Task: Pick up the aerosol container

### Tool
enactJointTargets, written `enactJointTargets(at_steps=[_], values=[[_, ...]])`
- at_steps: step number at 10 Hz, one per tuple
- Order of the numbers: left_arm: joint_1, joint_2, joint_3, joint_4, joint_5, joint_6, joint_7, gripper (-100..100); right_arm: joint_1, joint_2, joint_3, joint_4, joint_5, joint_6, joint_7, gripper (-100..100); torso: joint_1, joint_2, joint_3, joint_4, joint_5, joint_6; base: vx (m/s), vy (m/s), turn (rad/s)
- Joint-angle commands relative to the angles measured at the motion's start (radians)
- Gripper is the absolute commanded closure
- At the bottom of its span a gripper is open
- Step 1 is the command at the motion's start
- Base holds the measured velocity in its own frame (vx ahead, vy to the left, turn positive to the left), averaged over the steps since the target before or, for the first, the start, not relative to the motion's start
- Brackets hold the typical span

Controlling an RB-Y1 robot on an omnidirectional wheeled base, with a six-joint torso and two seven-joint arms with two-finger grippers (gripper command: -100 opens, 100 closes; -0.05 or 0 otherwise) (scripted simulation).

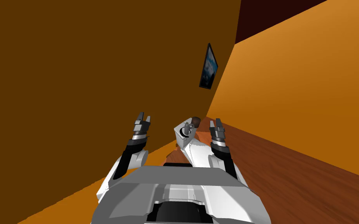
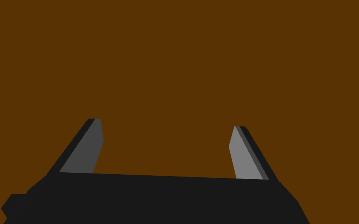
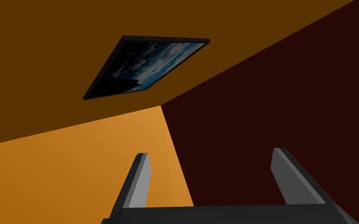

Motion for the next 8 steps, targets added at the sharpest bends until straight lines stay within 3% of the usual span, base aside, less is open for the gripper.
enactJointTargets(at_steps=[1,6,8], values=[[0.000,0.000,0.000,0.000,0.000,0.000,0.000,0,-0.003,-0.033,-0.005,0.011,-0.005,-0.004,0.006,-100,0.000,0.000,0.000,0.000,0.000,0.000,-0.028,0.012,-0.002],[0.000,0.000,0.000,0.000,0.000,0.000,0.000,0,-0.028,-0.150,-0.046,0.101,-0.046,-0.031,0.056,-100,0.004,0.007,0.004,0.002,0.001,0.000,-0.093,0.053,-0.004],[0.000,0.000,0.000,0.000,0.000,0.000,0.000,0,-0.044,-0.188,-0.070,0.158,-0.070,-0.046,0.092,-100,0.005,0.010,0.006,0.002,0.001,0.000,-0.170,0.092,0.008]])
